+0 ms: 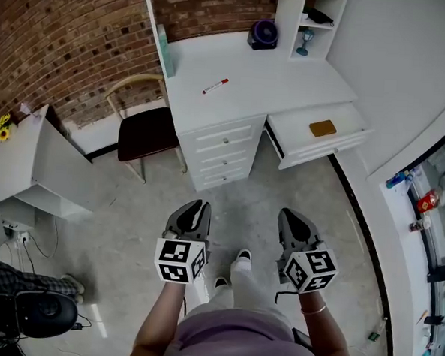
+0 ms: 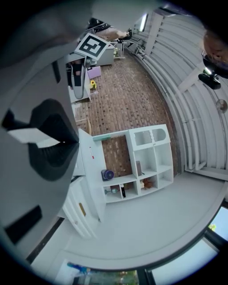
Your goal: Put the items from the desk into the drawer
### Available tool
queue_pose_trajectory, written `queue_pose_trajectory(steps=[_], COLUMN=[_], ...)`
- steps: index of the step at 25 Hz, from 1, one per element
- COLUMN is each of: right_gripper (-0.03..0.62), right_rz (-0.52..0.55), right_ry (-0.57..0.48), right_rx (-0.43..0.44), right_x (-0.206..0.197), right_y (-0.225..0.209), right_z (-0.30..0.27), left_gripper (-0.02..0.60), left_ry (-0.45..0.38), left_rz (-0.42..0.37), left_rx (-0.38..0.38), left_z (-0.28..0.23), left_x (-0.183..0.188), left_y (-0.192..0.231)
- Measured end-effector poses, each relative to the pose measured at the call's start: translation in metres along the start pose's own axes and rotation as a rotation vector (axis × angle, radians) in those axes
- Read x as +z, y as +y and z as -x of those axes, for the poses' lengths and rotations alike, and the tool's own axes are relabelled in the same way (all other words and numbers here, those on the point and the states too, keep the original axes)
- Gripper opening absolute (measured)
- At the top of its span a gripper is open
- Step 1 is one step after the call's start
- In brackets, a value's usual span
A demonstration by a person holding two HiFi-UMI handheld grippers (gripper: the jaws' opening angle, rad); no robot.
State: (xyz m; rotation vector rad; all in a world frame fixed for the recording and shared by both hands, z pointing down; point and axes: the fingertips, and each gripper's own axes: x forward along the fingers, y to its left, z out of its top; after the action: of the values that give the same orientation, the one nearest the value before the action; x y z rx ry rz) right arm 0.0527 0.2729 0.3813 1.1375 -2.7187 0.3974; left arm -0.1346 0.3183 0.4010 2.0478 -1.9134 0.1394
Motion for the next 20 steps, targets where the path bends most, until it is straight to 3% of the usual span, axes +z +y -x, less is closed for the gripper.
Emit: queue_pose_trajectory(steps=[9,20], right_gripper=[0.003,0.003], right_rz=[-0.002,0.011], right_ry=[-0.026,-0.025], right_rx=[0.017,0.042], right_x=[0.030,0.063], right_y=[-0.029,-0.085], right_z=[-0.067,-0.141], left_gripper=[0.123,0.172], left_ry=[-0.004,0.003], left_rz=[-0.008,-0.010], left_rx=[0.008,0.073], left_z=[-0.060,-0.141], left_x=[0.029,0.060], left_y=[0.032,0.062])
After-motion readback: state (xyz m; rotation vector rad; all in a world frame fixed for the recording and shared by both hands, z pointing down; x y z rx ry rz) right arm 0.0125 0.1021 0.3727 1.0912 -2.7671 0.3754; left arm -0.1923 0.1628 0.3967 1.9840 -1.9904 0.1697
